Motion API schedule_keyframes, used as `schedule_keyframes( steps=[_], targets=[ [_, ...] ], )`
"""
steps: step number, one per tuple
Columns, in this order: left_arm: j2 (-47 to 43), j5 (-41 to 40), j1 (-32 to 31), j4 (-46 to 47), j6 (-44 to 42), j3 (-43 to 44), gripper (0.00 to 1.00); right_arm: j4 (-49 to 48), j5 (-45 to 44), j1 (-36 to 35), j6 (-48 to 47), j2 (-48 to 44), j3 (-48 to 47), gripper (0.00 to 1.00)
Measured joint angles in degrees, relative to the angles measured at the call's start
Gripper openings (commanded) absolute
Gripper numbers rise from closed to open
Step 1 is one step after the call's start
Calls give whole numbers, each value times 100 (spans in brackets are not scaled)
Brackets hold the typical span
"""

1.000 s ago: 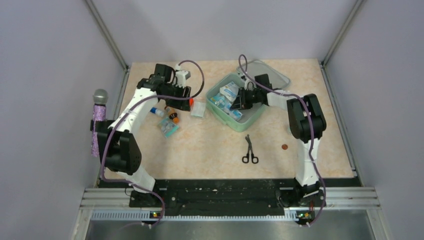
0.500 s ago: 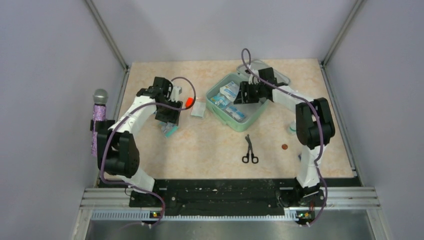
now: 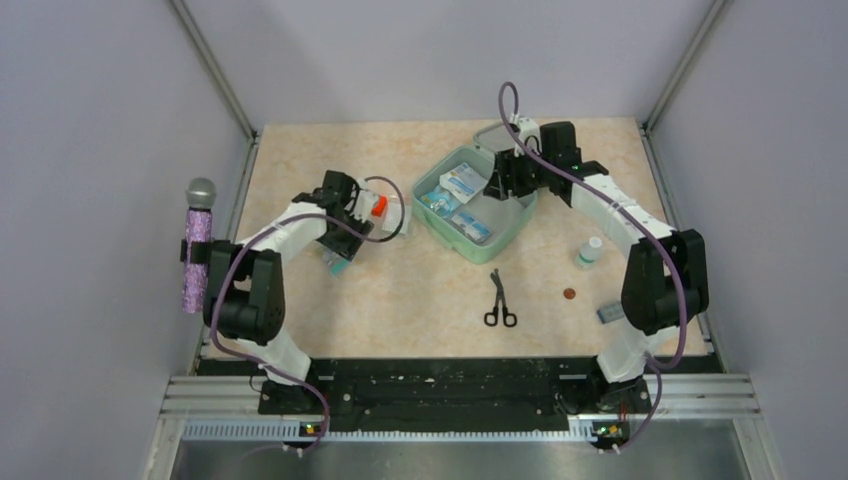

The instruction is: Organize the medicine kit

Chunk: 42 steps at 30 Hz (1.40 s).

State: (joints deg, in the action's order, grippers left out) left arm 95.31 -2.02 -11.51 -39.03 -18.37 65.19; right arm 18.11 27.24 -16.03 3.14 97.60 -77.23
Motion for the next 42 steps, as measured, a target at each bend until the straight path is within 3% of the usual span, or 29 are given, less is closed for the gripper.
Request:
schedule_keyframes(
  steps=[5, 8, 10, 14, 16, 20, 24, 28, 31, 35, 42],
  targets=[
    [0, -297, -411, 601, -452, -544, 61, 120, -103, 90, -96, -7, 7, 61],
    [0, -643, -647, 1003, -688, -868, 55, 151, -168, 129, -138, -7, 9, 61],
    [-44, -1025, -787, 1421, -846, -1093, 46, 157, -199, 140, -164, -7, 9, 61],
    [-52, -1639, -863, 2052, -1067, -1379, 12, 166, -223, 166, -170, -7, 9, 60],
    [-55, -1836, -852, 2096, -1165, -1438, 0, 168, -236, 173, -170, -7, 9, 60],
    [-251, -1766, -837, 1882, -1224, -1412, 0, 168, -229, 190, -243, -7, 9, 59],
    [-946, -1040, -837, 1021, -1200, -999, 0, 170, -55, 195, -498, -13, 11, 57],
    [-1567, 411, -833, 175, -1176, 116, 0, 125, 708, 197, -1016, -83, 39, 56],
    [-1781, 1543, -833, 188, -1145, 813, 0, -17, 1458, 195, -1412, -210, 155, 55],
    [-1773, 2841, -833, 385, -1318, 1040, 0, -566, 2439, 114, -1934, -304, 306, 55],
    [-1172, 4157, -837, 651, -1473, 1355, 0, -1290, 3005, -498, -2669, -291, 138, 56]
  ],
)
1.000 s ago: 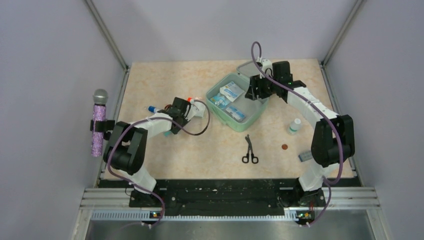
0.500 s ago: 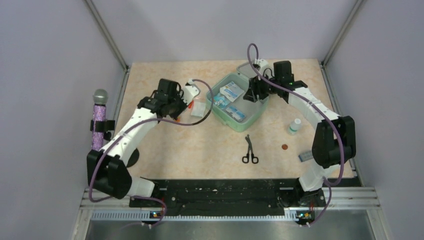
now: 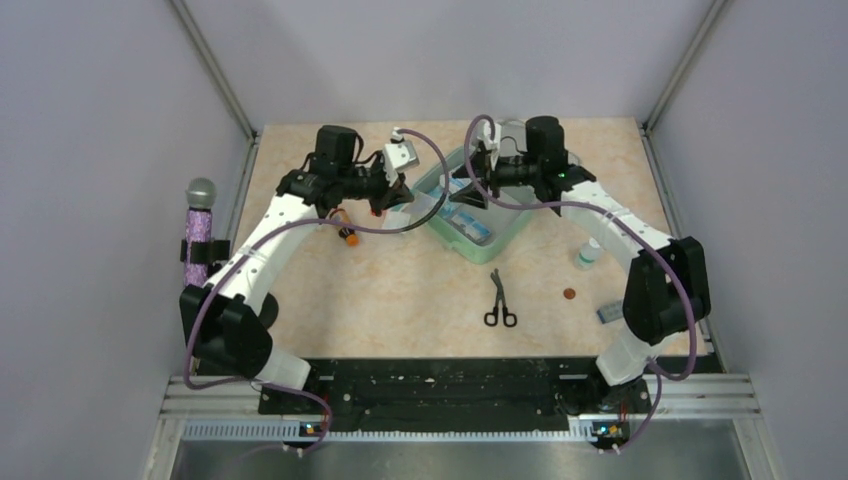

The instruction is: Organize the medicine kit

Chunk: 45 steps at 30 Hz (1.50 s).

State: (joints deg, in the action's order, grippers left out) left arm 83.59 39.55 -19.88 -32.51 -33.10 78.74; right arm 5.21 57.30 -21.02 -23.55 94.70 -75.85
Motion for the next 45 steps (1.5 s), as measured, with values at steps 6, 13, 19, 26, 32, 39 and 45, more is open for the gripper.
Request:
schedule_keyframes(
  steps=[6, 13, 19, 26, 32, 39, 45],
  targets=[
    [186, 343, -9, 365, 70, 114, 0, -673, 330, -459, -87, 225, -111, 51],
    [186, 348, -28, 835, 396, 114, 0, -946, 378, -522, 22, 597, -181, 30],
    [184, 254, -35, 1163, 584, 44, 1, -1008, 234, -522, 81, 608, -181, 5],
    [177, -92, -39, 1314, 748, 4, 50, -815, -125, -494, 155, 588, -181, 0],
    [83, -1161, -42, 1333, 1062, -111, 60, -98, -1233, -219, 186, 448, -177, 0],
    [-181, -2046, 28, 1320, 1676, -439, 58, 684, -3832, -52, 173, 284, 39, 0],
    [-299, -2396, 33, 1307, 2031, -715, 58, 1351, -5462, -293, 203, 560, 94, 0]
  ],
)
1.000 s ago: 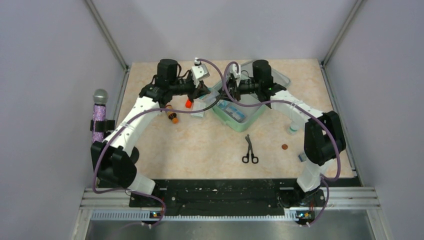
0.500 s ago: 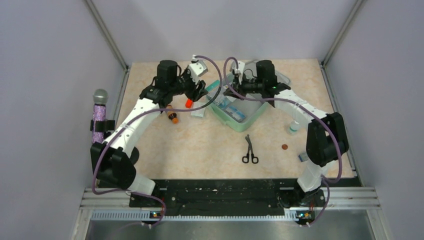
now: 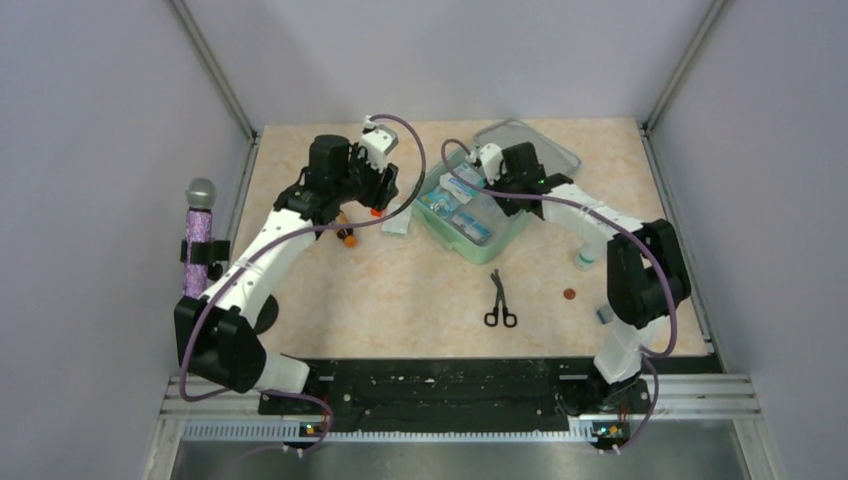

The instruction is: Organize the medicine kit

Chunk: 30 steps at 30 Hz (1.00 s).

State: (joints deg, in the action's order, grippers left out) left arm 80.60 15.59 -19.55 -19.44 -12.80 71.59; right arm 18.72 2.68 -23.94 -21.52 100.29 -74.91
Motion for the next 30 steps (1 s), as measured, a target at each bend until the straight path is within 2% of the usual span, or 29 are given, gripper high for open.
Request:
schedule_keyframes(
  steps=[6, 10, 14, 24, 26, 30],
  targets=[
    [-33, -118, 22, -24, 85, -57, 58, 269, -1001, -413, -35, 638, -48, 0],
    [-74, -162, 37, -20, 101, -63, 58, 332, -1215, -481, 15, 850, -363, 1],
    [-114, -173, 39, -15, 116, -96, 58, 402, -1174, -498, 118, 927, -516, 7],
    [-149, -177, 44, -15, 114, -155, 58, 525, -590, -514, 201, 1128, -758, 6],
    [-149, -177, 44, -22, 111, -155, 58, 568, -476, -511, 199, 1285, -935, 11],
    [-170, -179, 44, -28, 74, -190, 58, 675, -278, -431, 162, 1552, -1185, 30]
  ],
)
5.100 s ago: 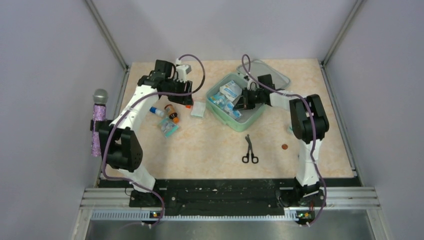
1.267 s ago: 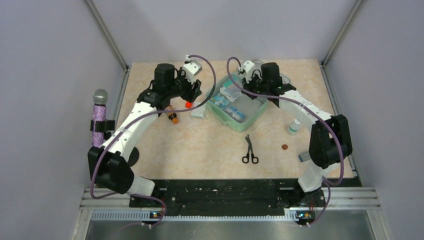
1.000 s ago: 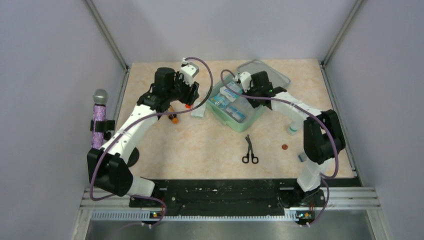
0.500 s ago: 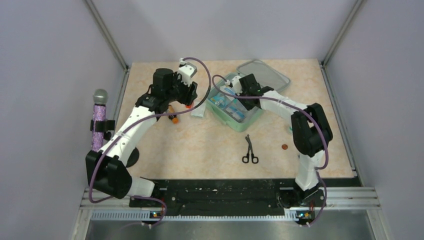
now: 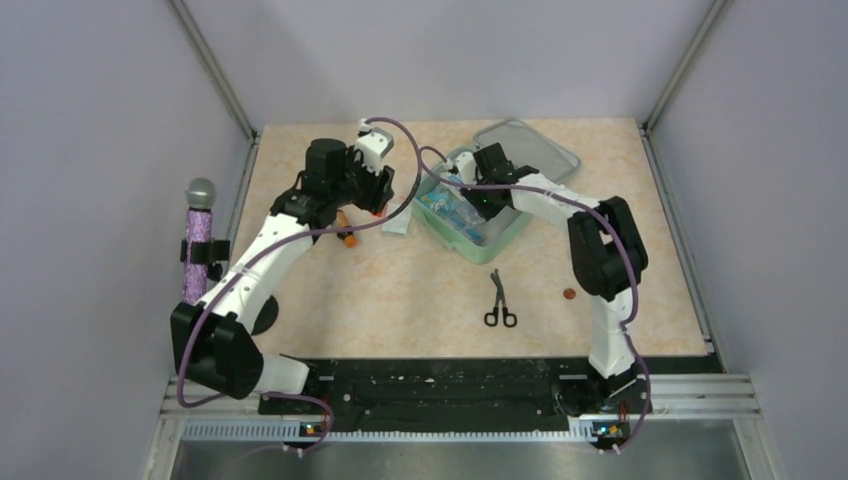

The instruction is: Organize the medicine kit

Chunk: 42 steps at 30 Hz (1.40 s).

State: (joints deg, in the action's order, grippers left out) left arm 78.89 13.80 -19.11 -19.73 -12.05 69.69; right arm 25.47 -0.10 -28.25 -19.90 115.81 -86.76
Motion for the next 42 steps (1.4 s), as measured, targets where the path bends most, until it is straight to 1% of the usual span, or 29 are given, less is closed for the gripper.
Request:
schedule_keyframes(
  steps=[4, 12, 15, 19, 23, 27, 30, 34, 37, 42],
  targets=[
    [-57, 0, 0, -2, -24, -72, 60, 201, 133, 114, -24, 208, -179, 38],
    [-81, -142, 0, -66, 17, -223, 63, 656, 216, 219, -50, 212, -527, 48],
    [-50, -273, 11, -168, 247, -234, 63, 855, 313, 229, -50, 186, -531, 51],
    [133, -308, 44, -223, 636, -234, 62, 1115, 496, 262, -46, 17, -531, 53],
    [581, -389, 92, -358, 988, -234, 60, 1209, 697, 352, -9, -463, -529, 53],
    [1276, -472, 251, -603, 1364, -81, 58, 1064, 953, 496, 146, -1169, -420, 52],
    [1847, -533, 431, -741, 1569, 181, 58, 730, 1163, 610, 310, -1792, -13, 51],
    [2422, -667, 579, -841, 1762, 476, 52, 205, 1412, 678, 474, -2559, 846, 51],
    [2697, -564, 590, -831, 1880, 590, 50, 35, 1523, 678, 570, -2800, 1191, 51],
    [3195, -81, 588, -820, 1943, 866, 48, -92, 1539, 678, 656, -2828, 1364, 52]
  ],
)
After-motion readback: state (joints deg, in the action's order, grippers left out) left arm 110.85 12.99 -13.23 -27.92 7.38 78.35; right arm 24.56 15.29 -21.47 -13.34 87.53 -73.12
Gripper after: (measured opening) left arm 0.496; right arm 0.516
